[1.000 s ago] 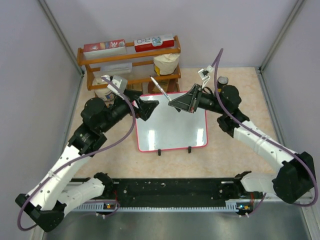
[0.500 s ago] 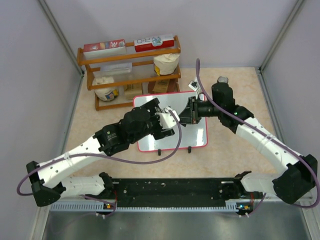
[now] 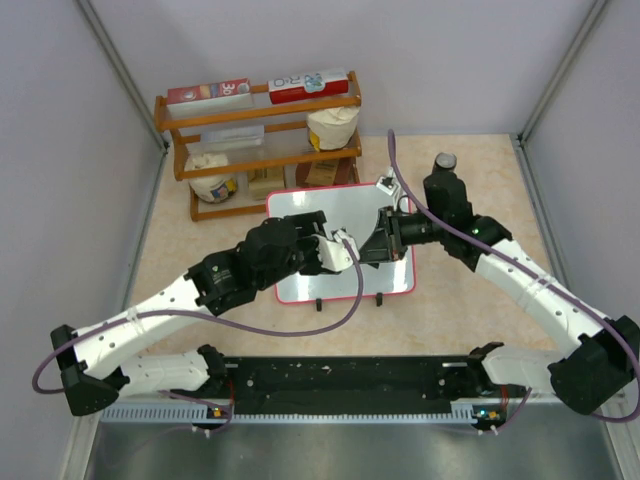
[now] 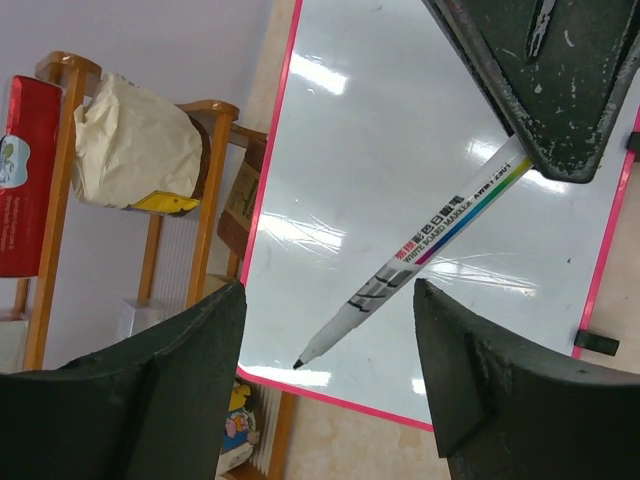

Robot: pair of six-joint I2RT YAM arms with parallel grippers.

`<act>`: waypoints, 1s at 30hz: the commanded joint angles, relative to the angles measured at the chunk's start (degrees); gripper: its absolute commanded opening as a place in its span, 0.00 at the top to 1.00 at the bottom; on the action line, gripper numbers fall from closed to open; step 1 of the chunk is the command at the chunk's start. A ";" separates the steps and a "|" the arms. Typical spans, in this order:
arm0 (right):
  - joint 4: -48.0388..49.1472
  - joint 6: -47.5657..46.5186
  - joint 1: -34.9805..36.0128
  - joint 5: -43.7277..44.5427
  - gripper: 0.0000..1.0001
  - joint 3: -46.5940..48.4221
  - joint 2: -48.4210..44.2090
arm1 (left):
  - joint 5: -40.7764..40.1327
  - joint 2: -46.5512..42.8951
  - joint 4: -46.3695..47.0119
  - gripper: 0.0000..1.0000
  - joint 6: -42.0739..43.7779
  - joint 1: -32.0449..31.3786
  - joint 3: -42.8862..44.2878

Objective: Write a sentence on the whiteboard
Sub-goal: Pick up the whiteboard marker at the center of the board.

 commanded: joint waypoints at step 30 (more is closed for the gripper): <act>0.38 -2.47 -0.33 -2.88 0.57 -0.24 -1.62 | -2.38 5.58 -4.33 1.00 8.24 -4.74 2.59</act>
